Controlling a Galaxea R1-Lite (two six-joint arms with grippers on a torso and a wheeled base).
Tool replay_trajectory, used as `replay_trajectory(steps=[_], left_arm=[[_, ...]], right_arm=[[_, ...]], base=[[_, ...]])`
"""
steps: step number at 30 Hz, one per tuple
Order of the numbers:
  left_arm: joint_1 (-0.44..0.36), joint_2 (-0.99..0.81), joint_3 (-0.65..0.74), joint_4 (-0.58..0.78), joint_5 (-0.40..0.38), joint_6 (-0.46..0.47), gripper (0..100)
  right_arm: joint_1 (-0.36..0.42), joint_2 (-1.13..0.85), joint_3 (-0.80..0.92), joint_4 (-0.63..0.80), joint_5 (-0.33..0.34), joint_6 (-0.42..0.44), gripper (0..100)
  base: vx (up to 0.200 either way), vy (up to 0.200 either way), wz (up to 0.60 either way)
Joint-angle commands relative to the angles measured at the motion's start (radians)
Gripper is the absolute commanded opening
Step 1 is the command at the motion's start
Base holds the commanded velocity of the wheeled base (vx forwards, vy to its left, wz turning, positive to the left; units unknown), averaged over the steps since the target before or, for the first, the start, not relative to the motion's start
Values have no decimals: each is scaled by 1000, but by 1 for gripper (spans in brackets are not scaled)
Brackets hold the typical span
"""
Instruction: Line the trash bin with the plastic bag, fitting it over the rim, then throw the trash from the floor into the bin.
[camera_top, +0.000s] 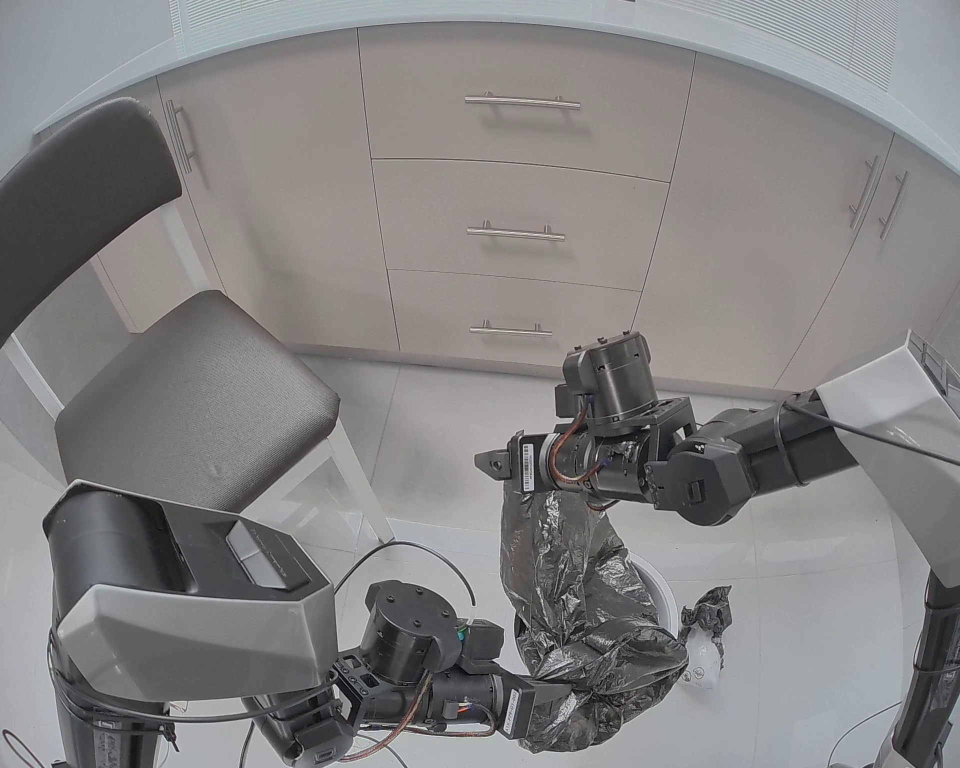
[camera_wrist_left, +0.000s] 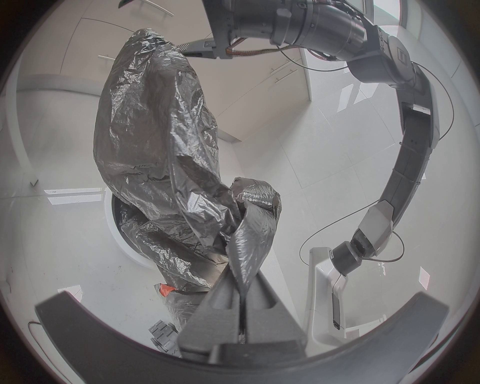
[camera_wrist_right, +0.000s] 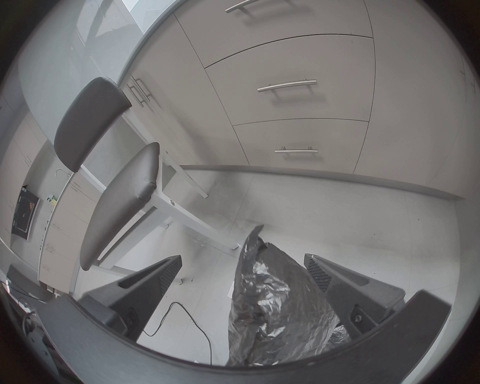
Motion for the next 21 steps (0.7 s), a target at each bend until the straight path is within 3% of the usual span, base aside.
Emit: replay_trajectory(steps=[1,21], left_arm=[[0,0,0,0,0,-1,0],[2,6,3,-22,0,-1,0]], right_arm=[[-1,1,50,-10,0,0,100],[-31,13,130,-62,2,3,100]], base=[[0,0,0],[0,0,0]])
